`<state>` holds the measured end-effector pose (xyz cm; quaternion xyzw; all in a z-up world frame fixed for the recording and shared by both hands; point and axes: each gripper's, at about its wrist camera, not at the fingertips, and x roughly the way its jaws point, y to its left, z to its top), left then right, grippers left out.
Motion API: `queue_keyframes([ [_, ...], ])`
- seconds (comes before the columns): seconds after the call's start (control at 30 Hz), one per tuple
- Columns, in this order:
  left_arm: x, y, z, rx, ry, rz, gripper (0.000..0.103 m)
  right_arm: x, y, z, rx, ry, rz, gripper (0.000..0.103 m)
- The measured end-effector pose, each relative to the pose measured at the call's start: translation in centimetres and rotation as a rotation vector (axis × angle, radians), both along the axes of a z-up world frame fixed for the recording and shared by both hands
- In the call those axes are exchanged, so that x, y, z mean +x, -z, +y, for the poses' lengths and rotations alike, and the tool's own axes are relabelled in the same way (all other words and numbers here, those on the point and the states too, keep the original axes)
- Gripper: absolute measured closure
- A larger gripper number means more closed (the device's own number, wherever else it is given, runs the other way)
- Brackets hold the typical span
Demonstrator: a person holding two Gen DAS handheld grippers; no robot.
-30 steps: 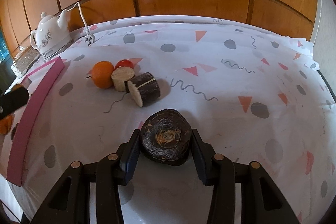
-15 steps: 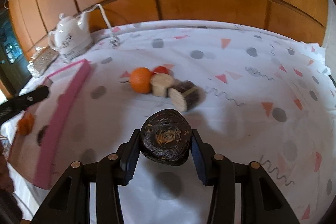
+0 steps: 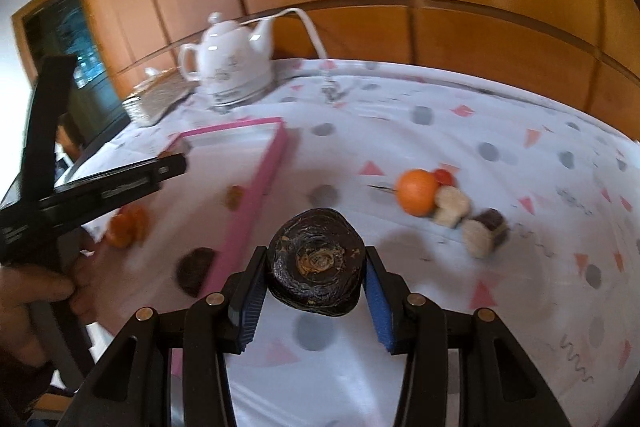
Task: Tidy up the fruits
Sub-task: 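Carry the brown fruit with the left tool while the right tool carries the tuber over the tray, then open the left tool to drop the brown fruit while the right tool releases the tuber in the tray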
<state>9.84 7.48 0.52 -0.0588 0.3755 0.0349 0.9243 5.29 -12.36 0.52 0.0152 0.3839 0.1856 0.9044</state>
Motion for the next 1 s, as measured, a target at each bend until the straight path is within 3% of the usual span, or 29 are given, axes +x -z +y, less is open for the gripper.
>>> queue_keyframes([
  [0.33,-1.3,-0.3,1.2,-0.025,-0.035,-0.02,0.073,-1.7,-0.3,5.6,0.023,-0.173,-0.006,0.056],
  [0.63,-2.6,-1.1,3.5,-0.03,-0.085,-0.05,0.059,-1.5,0.6,9.5,-0.002,-0.28,0.033,0.056],
  [0.9,-3.4,-1.6,4.2,-0.038,-0.105,-0.06,0.055,-0.9,1.8,10.1,0.031,-0.271,0.089,0.055],
  [1.0,-3.5,-1.5,4.1,-0.044,-0.106,-0.056,0.055,-1.1,1.6,9.7,0.053,-0.266,0.084,0.046],
])
